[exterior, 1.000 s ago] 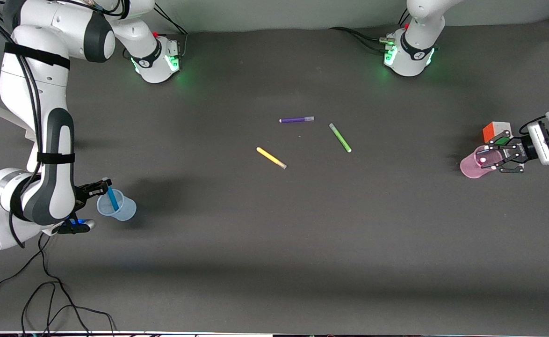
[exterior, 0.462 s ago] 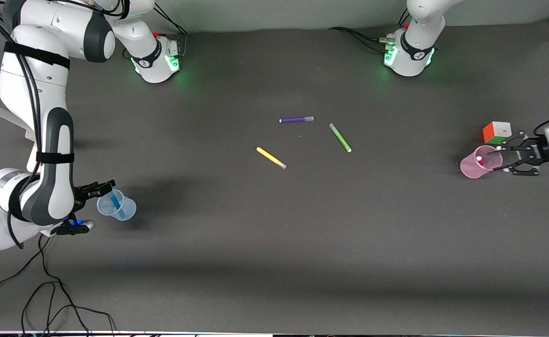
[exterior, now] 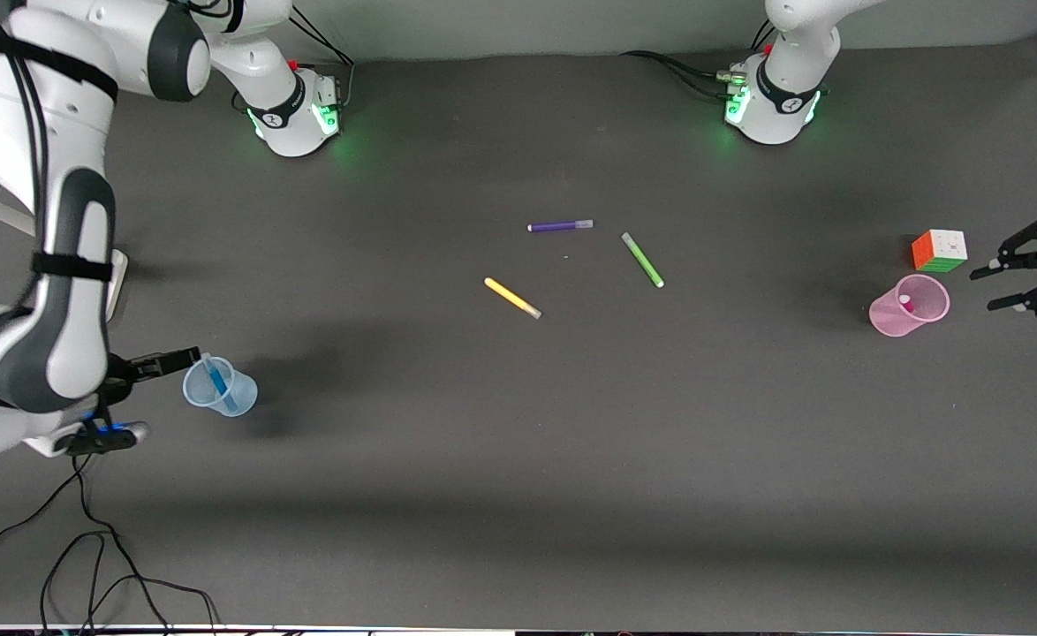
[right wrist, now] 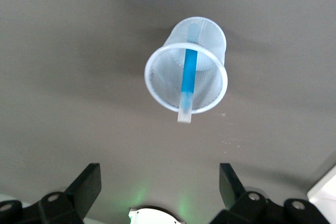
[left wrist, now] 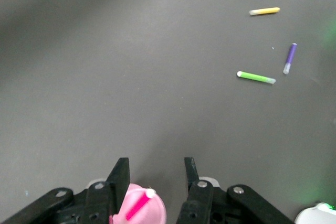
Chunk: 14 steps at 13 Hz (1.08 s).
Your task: Place pink and blue markers in matching cups
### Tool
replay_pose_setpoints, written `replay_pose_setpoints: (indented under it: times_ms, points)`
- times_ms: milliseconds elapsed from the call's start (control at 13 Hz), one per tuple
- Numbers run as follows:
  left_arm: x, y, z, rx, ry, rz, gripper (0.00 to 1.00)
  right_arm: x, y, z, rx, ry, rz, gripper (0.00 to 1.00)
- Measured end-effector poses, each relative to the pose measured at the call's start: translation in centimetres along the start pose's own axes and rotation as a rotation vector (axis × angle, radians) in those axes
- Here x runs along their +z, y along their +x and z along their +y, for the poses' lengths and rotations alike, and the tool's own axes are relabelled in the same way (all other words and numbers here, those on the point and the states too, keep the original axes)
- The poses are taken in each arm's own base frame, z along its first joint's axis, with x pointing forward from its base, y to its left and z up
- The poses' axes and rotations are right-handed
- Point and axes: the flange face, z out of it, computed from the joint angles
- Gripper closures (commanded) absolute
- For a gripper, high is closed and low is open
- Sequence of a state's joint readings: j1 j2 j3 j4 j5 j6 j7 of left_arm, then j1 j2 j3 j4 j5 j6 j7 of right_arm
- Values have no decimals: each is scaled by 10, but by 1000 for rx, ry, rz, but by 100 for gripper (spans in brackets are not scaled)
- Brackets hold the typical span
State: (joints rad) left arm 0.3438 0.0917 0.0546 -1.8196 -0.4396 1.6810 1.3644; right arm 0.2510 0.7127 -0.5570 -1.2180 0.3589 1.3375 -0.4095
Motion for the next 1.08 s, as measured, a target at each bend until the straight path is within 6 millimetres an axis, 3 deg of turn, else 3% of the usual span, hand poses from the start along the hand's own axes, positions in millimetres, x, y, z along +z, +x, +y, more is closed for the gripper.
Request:
replay_pose_setpoints:
  times_ms: [308, 538, 846, 923, 1077]
  points:
    - [-26, 99, 70, -197, 142, -157, 50, -66, -42, -47, 59, -90, 117, 0]
    - [-19, 157, 110, -329, 258, -252, 49, -84, -71, -63, 62, -130, 218, 0]
    - [4, 202, 149, -432, 377, -316, 43, -92, -106, -47, 87, -98, 304, 0]
    - [10, 211, 157, -440, 392, -321, 34, -93, -112, -47, 87, -100, 322, 0]
    - [16, 222, 165, -452, 415, -332, 31, -94, -122, -59, 111, -128, 365, 0]
